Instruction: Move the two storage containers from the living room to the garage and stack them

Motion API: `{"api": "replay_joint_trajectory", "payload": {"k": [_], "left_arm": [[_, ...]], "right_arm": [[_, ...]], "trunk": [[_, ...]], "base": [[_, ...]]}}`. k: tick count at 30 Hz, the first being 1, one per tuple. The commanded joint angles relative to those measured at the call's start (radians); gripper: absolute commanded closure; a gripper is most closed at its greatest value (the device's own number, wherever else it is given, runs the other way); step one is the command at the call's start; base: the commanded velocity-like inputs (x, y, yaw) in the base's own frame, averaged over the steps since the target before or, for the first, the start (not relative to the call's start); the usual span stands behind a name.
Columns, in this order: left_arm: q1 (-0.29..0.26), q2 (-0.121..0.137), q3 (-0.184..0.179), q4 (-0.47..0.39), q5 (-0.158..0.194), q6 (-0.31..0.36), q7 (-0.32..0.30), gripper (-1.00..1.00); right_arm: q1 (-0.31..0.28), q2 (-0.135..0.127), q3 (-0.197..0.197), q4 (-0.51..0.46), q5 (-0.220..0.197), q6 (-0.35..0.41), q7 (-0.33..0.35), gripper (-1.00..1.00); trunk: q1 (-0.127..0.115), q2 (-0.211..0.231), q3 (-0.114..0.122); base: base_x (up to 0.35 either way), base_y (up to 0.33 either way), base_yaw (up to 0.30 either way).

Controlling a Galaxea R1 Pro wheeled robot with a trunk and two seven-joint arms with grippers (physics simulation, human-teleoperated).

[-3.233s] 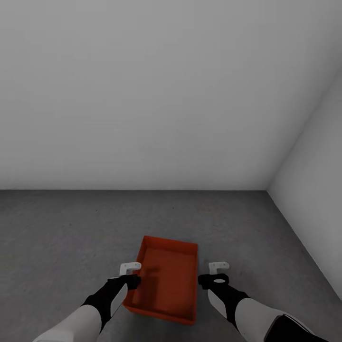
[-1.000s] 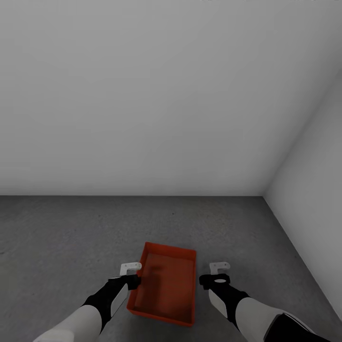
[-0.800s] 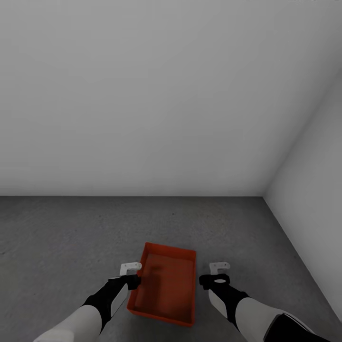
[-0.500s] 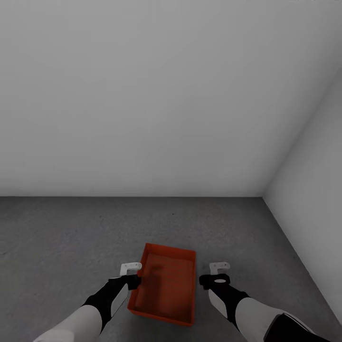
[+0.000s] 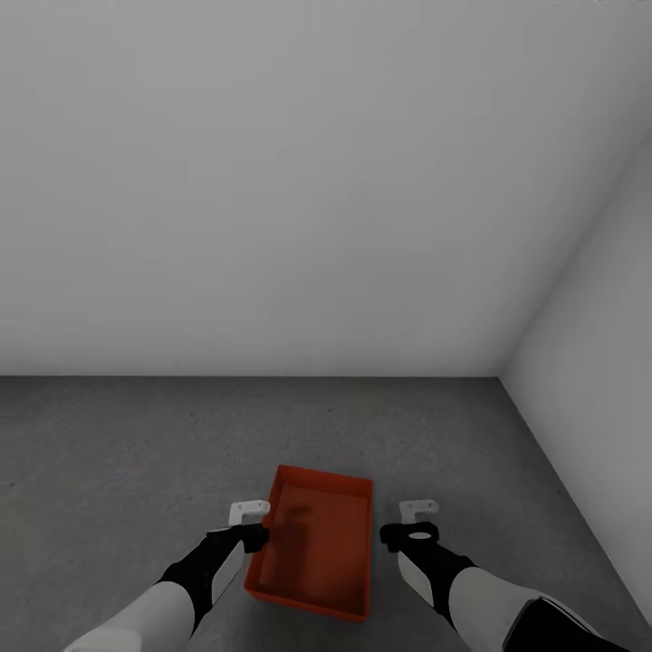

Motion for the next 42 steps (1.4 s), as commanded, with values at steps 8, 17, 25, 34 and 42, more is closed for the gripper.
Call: {"api": "replay_joint_trajectory", "payload": {"k": [8, 17, 25, 34, 42], "left_arm": [[0.000, 0.000, -0.002, -0.002, 0.010, 0.005, 0.005, -1.00], [0.000, 0.001, -0.002, -0.002, 0.010, 0.005, 0.005, -1.00], [0.000, 0.001, -0.002, -0.002, 0.010, 0.005, 0.005, -1.00], [0.000, 0.000, -0.002, -0.002, 0.010, 0.005, 0.005, -1.00], [0.000, 0.000, -0.002, -0.002, 0.010, 0.005, 0.005, -1.00]], "right_arm": [[0.000, 0.000, 0.008, -0.001, -0.007, 0.003, -0.005, -1.00], [0.000, 0.000, 0.008, -0.001, -0.006, 0.003, -0.005, -1.00], [0.000, 0.000, 0.008, -0.001, -0.006, 0.003, -0.005, -1.00], [0.000, 0.000, 0.009, -0.001, -0.005, 0.003, -0.005, -1.00], [0.000, 0.000, 0.008, -0.001, -0.005, 0.003, -0.005, -1.00]], "trunk": [[-0.031, 0.056, 0.024], [-0.065, 0.119, 0.052], [-0.096, 0.175, 0.078], [-0.130, 0.238, 0.106], [-0.161, 0.294, 0.131]], "base": [[0.000, 0.000, 0.000], [0.000, 0.000, 0.000], [0.000, 0.000, 0.000], [0.000, 0.000, 0.000], [0.000, 0.000, 0.000]]}}
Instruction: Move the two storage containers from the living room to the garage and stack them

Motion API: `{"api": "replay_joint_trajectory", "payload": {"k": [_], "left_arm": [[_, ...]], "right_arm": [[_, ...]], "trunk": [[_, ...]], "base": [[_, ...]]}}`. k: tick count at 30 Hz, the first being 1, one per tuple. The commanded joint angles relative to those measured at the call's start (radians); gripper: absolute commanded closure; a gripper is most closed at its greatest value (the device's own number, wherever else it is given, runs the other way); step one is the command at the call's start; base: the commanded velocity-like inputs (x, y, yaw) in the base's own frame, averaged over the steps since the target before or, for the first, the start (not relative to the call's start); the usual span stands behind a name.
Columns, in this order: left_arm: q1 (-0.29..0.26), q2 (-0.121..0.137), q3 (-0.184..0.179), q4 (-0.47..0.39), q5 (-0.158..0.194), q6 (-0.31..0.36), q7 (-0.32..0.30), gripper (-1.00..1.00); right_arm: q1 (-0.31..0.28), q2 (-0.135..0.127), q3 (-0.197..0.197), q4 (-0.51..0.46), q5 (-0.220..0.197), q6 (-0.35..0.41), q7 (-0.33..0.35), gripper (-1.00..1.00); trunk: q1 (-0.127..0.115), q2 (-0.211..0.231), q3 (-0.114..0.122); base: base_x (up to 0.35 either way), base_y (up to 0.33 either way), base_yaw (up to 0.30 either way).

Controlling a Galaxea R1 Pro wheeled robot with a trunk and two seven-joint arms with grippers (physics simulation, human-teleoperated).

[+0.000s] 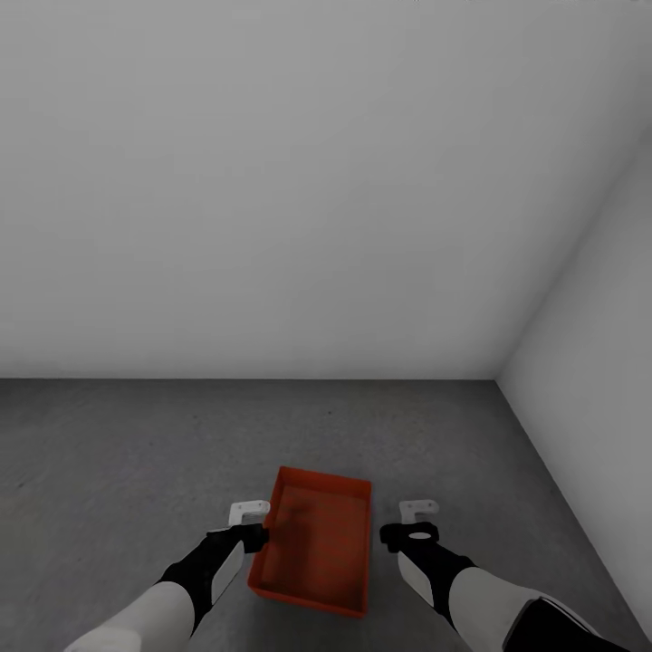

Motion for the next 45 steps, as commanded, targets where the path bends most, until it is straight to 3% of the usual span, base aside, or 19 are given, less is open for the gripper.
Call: {"api": "replay_joint_trajectory", "payload": {"k": [1, 20, 45], "left_arm": [[0.000, 0.000, -0.002, -0.002, 0.010, 0.005, 0.005, -1.00], [0.000, 0.000, -0.003, -0.002, 0.010, 0.005, 0.005, -1.00], [0.000, 0.002, -0.002, -0.004, 0.009, 0.005, 0.001, -1.00]], "right_arm": [[-0.001, 0.000, 0.008, -0.001, -0.007, 0.003, -0.005, -1.00], [-0.001, 0.000, 0.009, -0.001, -0.007, 0.003, -0.005, -1.00], [-0.001, 0.001, 0.008, -0.001, -0.011, 0.005, -0.010, -1.00]], "trunk": [[-0.004, 0.006, 0.002], [-0.077, 0.139, 0.062], [-0.077, 0.139, 0.089]], "base": [[0.000, 0.000, 0.000], [0.000, 0.000, 0.000], [0.000, 0.000, -0.054]]}}
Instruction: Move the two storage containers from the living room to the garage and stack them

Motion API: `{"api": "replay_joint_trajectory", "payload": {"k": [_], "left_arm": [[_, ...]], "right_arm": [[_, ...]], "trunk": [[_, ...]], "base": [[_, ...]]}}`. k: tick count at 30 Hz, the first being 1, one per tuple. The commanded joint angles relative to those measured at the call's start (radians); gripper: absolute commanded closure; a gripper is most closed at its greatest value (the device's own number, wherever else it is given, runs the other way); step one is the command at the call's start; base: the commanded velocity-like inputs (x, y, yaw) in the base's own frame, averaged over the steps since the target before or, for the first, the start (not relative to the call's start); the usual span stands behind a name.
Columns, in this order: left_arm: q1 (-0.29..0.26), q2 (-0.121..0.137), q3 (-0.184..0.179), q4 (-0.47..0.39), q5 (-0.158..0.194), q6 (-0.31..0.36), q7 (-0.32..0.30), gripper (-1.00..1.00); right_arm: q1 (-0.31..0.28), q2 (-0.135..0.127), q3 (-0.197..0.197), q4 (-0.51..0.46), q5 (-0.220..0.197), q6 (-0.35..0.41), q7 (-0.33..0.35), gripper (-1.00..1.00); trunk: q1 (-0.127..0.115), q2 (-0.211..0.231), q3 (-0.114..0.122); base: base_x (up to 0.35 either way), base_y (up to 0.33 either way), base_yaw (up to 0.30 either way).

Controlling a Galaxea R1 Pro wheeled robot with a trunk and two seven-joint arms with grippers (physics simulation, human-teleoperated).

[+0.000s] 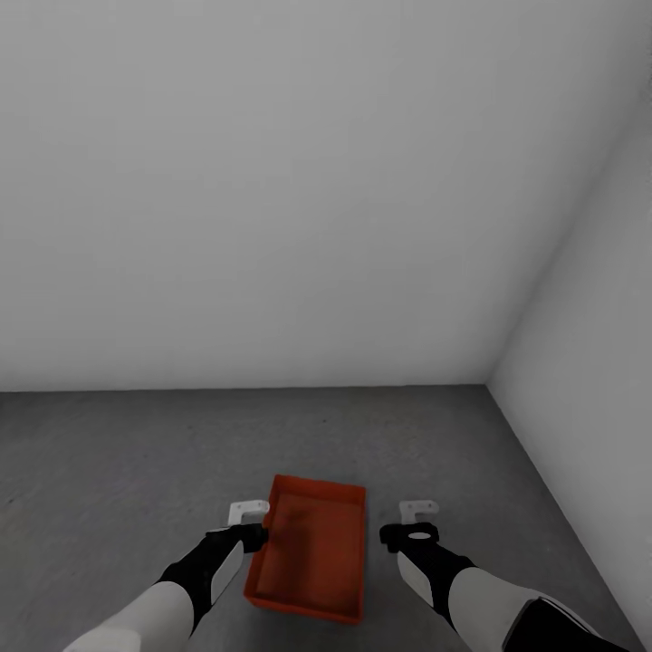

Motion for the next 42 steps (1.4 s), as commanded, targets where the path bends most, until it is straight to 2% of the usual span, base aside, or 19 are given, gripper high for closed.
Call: {"api": "replay_joint_trajectory", "payload": {"k": [1, 42], "left_arm": [[0.000, 0.000, -0.002, -0.002, 0.010, 0.005, 0.005, -1.00], [0.000, 0.001, -0.002, -0.002, 0.010, 0.005, 0.004, -1.00]], "right_arm": [[-0.001, 0.000, 0.008, -0.001, -0.007, 0.003, -0.005, -1.00], [-0.001, 0.001, 0.008, -0.001, -0.007, 0.003, -0.005, -1.00]], "trunk": [[0.000, -0.001, 0.000], [0.000, -0.001, 0.062]], "base": [[0.000, 0.000, -0.018], [0.000, 0.000, -0.001]]}}
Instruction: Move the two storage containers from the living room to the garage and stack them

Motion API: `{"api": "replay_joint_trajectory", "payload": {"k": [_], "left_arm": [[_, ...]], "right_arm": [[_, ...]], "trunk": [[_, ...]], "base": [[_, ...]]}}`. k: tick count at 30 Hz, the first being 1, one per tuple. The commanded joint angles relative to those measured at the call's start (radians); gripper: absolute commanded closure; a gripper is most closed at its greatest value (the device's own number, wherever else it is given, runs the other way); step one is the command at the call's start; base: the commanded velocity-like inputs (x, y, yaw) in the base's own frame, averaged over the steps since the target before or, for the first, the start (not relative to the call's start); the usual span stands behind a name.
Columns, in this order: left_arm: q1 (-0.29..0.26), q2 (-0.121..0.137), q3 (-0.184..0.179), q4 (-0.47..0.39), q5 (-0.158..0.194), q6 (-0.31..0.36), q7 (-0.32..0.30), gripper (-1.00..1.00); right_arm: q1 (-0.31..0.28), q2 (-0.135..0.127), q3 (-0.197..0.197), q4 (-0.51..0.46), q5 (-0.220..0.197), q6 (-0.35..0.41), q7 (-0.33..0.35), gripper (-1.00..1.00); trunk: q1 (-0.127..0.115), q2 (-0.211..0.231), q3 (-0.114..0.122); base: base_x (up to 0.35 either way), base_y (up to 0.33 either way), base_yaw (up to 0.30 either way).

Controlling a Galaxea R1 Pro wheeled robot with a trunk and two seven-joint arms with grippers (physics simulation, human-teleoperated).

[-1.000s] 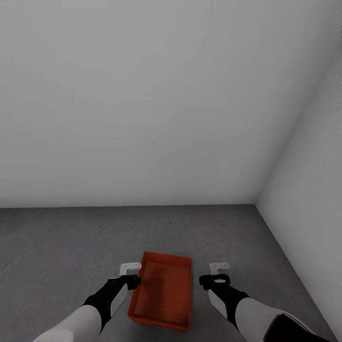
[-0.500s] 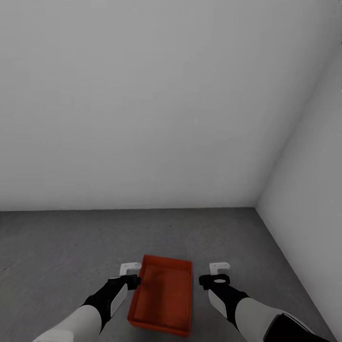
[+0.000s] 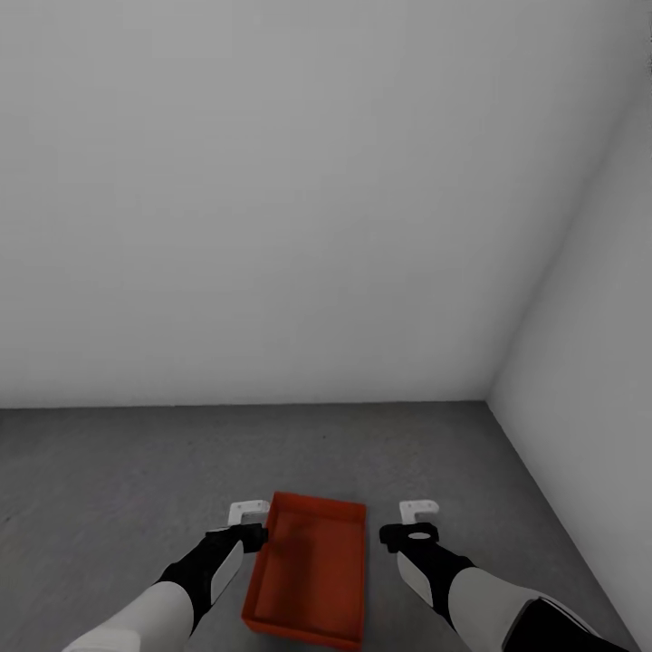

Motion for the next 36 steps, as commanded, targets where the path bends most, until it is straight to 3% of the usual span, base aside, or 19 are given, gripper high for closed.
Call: {"api": "replay_joint_trajectory", "payload": {"k": [1, 36], "left_arm": [[0.000, 0.000, -0.002, -0.002, 0.010, 0.005, 0.005, -1.00], [0.000, 0.000, -0.003, -0.002, 0.010, 0.004, 0.007, -1.00]], "right_arm": [[0.000, 0.000, 0.008, -0.001, -0.007, 0.003, -0.005, -1.00], [-0.001, 0.000, 0.009, -0.001, -0.006, 0.003, -0.005, -1.00]], "trunk": [[0.000, -0.001, 0.000], [0.000, -0.001, 0.053]], "base": [[0.000, 0.000, 0.000], [0.000, 0.000, 0.000]]}}
